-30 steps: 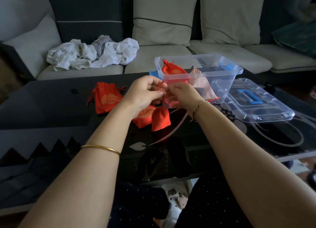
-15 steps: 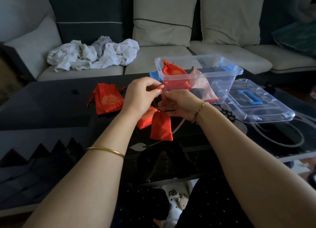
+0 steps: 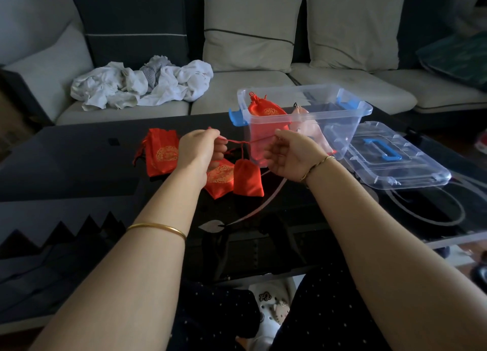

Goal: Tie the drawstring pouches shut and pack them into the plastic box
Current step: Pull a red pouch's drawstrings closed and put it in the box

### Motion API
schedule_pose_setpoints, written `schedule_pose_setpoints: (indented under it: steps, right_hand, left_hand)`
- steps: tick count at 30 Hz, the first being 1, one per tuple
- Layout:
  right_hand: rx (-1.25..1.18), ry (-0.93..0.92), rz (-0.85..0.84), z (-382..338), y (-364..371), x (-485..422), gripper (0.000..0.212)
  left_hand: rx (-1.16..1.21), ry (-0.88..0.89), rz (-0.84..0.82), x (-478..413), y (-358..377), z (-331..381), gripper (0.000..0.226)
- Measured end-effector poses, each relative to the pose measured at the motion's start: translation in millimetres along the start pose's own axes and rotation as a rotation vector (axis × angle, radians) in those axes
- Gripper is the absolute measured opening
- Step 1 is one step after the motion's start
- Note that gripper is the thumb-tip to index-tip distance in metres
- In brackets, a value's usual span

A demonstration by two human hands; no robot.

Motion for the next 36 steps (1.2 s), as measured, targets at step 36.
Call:
schedule_pose_setpoints:
  steps: [36]
  right_hand:
    - [0.083, -0.254, 0.016, -7, 27, 11, 0.033]
  left_hand:
    - [-0.106, 0.180, -0.544, 7, 21, -15, 0.015]
Point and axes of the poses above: each hand's wrist, its own x-axis away from the middle knuckle, its own y-axis out of the palm, z = x × y, the point moved 1 cm from there along -x, towards the middle knuckle, and after that the axes turned 4 degrees about y, right-handed, at the moved point
